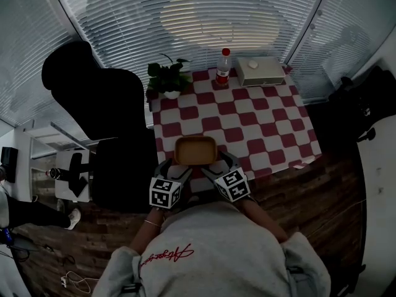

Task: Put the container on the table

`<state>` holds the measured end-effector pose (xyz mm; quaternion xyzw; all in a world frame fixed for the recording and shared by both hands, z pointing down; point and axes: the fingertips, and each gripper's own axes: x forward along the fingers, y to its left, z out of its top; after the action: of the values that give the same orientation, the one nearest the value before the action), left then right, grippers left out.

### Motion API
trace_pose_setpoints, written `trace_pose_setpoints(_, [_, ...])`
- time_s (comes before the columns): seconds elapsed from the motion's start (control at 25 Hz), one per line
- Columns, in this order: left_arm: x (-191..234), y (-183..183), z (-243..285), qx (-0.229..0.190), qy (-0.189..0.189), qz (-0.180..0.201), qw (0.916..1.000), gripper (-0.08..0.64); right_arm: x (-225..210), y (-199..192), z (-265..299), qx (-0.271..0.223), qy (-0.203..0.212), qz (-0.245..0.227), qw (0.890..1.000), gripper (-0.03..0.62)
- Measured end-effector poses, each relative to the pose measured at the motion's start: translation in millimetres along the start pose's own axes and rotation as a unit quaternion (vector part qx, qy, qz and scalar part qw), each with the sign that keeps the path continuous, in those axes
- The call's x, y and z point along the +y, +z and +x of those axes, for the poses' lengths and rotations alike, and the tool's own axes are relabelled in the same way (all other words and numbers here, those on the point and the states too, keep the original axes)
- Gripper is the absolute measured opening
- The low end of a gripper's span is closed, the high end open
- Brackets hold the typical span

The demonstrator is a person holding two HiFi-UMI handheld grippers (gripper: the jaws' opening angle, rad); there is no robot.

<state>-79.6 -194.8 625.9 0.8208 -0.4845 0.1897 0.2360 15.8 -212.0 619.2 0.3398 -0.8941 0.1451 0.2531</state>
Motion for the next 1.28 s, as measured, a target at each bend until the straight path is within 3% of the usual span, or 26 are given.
trace_pose_setpoints(1.04, [-13,68,-20,-0.067,0.006,0.026,0.9974,0.344,-4,69,-29,-0.093,-0.015,-0.007,0.996,0.356])
trace_pose_setpoints(1.28, [-17,84,-27,-0.079,0.000,0.032,0.9964,0.344,-4,93,-39,-0.129,-0.028,-0.011,0.991,0.279])
